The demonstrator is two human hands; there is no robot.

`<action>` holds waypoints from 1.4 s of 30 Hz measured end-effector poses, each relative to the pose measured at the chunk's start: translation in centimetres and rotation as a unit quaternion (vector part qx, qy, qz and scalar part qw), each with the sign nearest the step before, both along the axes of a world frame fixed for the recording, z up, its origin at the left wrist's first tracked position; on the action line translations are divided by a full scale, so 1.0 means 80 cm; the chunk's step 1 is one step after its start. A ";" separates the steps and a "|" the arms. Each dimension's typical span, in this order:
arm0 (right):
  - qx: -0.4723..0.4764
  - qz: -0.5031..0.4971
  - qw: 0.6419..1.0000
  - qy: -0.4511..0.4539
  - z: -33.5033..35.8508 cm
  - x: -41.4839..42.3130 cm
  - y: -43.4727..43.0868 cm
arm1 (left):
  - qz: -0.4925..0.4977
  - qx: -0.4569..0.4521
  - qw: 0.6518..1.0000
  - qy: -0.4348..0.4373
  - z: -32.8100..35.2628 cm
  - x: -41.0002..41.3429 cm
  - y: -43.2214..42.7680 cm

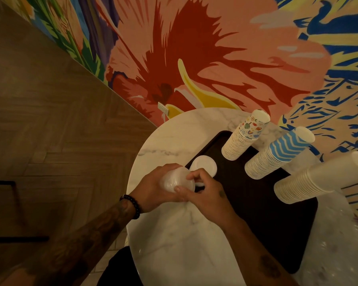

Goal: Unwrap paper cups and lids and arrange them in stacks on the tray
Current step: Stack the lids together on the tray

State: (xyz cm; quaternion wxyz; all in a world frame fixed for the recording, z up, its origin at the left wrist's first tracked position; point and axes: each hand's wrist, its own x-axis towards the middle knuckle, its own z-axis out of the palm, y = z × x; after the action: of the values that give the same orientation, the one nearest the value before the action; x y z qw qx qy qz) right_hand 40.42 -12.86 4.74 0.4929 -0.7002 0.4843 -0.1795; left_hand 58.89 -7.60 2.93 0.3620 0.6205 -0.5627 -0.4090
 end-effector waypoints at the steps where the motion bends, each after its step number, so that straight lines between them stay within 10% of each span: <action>1: -0.016 -0.010 1.000 0.011 0.001 0.001 -0.001 | 0.000 -0.012 1.000 -0.010 0.003 -0.002 -0.001; 16: -0.034 -0.054 0.997 -0.048 0.040 -0.014 -0.048 | 0.050 -0.007 0.998 0.043 0.000 0.009 -0.011; 25: -0.152 0.008 0.966 0.207 0.021 -0.021 -0.099 | 0.086 0.019 0.993 0.081 -0.004 0.020 -0.013; 36: -0.128 0.031 0.958 0.255 -0.002 -0.013 -0.092 | 0.097 0.039 0.989 0.109 -0.007 0.020 -0.012; 42: -0.115 -0.018 0.991 0.071 0.042 0.000 -0.080 | 0.085 0.007 0.996 0.038 0.000 0.007 -0.017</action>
State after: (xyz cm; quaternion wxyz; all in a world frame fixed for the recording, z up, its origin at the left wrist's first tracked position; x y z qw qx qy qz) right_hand 40.45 -19.30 8.09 0.3699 -0.7543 0.5068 -0.1933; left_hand 59.46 -8.99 2.90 0.4122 0.6527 -0.4912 -0.4035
